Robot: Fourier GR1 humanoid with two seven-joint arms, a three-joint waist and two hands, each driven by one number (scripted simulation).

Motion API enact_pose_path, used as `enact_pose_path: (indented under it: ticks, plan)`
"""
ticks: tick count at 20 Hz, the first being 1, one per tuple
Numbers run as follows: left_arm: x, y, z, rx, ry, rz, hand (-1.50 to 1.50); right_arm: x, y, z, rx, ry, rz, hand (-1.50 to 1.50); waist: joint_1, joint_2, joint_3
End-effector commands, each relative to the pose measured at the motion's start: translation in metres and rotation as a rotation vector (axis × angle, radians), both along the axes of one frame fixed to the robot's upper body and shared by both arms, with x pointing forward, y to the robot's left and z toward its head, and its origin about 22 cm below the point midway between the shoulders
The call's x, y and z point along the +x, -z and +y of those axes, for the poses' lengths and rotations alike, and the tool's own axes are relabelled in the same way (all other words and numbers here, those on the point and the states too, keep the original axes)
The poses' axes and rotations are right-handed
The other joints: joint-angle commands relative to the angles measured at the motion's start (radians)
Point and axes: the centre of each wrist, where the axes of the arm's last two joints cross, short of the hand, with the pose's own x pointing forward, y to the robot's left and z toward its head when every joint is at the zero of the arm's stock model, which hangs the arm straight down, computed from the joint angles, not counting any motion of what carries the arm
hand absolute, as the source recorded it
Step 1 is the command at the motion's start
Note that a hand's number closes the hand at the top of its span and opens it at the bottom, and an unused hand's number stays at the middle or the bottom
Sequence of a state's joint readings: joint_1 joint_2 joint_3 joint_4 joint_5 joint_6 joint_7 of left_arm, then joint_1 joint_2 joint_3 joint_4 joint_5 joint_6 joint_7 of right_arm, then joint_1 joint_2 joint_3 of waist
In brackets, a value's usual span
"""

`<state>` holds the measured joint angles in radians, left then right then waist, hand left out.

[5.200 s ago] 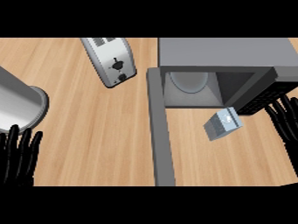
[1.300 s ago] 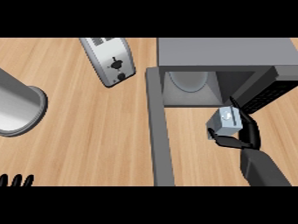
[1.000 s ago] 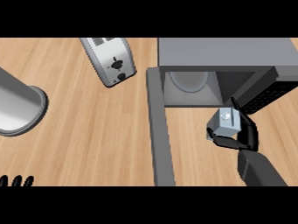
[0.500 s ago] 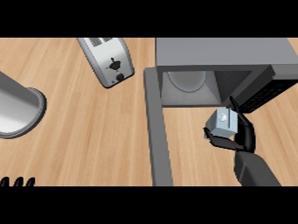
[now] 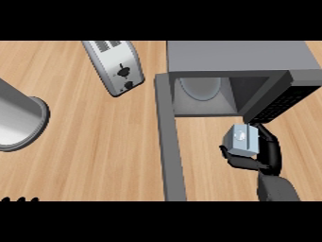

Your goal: Pick up the milk, place it into the microwave and close the microwave

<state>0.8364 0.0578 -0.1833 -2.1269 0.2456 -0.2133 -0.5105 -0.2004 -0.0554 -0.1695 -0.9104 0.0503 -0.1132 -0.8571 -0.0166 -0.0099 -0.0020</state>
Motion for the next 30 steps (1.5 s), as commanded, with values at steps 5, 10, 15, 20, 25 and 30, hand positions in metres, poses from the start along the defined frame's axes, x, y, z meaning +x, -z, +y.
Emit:
enact_pose_path:
  ticks: [5,10,15,20,25,30]
  plan:
    - [-0.011,-0.003,0.0,-0.018,-0.025,0.007,-1.5,-0.039,-0.052,-0.002,0.109,-0.147,-0.034,1.5,0.006,0.002,0.0]
    - [-0.005,-0.001,-0.002,0.005,-0.037,-0.011,-1.5,-0.043,-0.084,0.03,0.259,-0.183,-0.045,1.5,0.015,0.006,0.001]
    - [-0.004,-0.01,0.005,-0.006,-0.02,0.005,-1.5,-0.03,-0.106,0.058,0.201,-0.125,-0.061,1.5,0.02,0.009,0.002]
    - [-0.015,0.005,0.029,-0.005,-0.039,0.008,-1.5,0.002,-0.091,0.083,0.119,-0.103,-0.022,1.5,0.032,0.01,0.002]
    - [-0.015,0.01,0.018,0.001,-0.046,-0.014,-1.5,0.041,-0.098,0.093,0.074,-0.102,0.0,1.5,0.035,0.01,0.002]
    - [-0.01,0.007,0.015,-0.013,-0.047,0.007,-1.5,0.061,-0.078,0.111,0.002,-0.03,0.087,1.5,0.038,0.013,0.003]
